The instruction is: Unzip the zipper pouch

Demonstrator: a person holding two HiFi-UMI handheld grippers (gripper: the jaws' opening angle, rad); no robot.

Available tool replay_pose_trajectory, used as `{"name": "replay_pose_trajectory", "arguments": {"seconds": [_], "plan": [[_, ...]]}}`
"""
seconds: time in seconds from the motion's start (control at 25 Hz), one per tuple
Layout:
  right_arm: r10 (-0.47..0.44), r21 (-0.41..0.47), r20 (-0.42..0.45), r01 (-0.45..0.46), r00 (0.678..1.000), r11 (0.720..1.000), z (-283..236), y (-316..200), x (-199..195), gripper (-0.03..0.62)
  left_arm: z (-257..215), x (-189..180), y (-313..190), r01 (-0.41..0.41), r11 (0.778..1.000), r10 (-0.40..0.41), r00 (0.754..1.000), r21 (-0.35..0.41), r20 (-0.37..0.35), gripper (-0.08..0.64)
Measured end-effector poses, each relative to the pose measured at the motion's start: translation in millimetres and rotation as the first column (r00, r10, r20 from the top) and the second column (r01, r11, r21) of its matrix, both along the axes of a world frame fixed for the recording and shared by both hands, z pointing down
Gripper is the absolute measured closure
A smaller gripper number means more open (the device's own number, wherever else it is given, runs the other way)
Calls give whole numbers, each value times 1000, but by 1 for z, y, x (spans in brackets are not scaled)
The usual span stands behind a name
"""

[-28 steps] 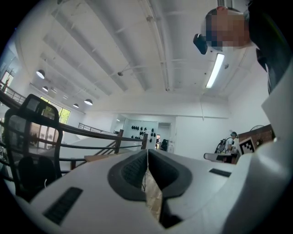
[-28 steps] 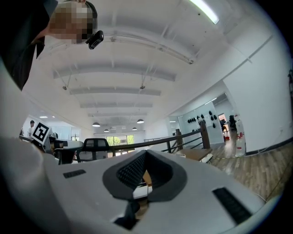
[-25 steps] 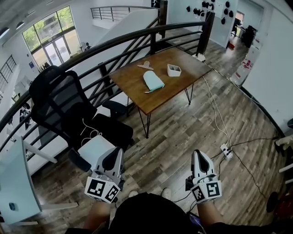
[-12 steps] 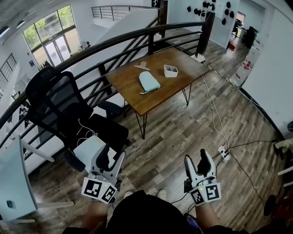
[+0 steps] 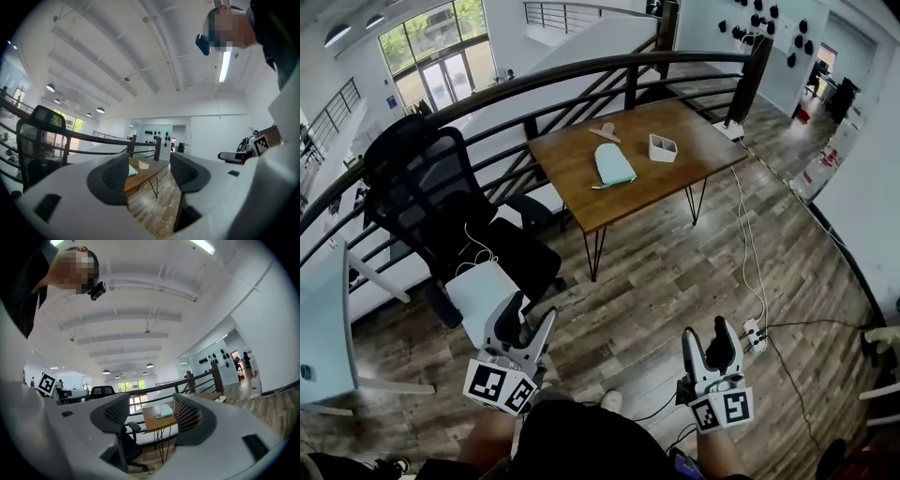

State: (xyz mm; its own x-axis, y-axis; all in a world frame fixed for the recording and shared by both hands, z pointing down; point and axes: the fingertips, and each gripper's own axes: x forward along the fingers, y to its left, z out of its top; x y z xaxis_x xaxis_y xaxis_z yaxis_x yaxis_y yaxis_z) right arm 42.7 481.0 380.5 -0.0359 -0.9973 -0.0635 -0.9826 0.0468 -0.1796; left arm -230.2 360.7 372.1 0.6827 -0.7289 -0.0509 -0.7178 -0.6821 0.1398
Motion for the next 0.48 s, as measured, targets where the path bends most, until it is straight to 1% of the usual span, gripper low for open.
{"name": "replay_pose_trajectory", "arguments": {"seconds": [0.2,0.32,0.4,0.48], "plan": [[-5,-21,0,5,1000,1000,8,-2,26,325,3,15,3,22,1000,-22,1000,-13,11,293],[7,-20,16,-7,1000,1000,11,-13,37,333,1,23,-12,25,1000,-25,1000,-5,12,293],[13,-19,25,-13,1000,1000,11,-22,39,334,-4,27,-23,20,1000,-20,1000,13,8,293],[19,-21,17,-19,1000,1000,9,-33,38,334,-6,30,-36,8,1000,-8,1000,24,5,293]]}}
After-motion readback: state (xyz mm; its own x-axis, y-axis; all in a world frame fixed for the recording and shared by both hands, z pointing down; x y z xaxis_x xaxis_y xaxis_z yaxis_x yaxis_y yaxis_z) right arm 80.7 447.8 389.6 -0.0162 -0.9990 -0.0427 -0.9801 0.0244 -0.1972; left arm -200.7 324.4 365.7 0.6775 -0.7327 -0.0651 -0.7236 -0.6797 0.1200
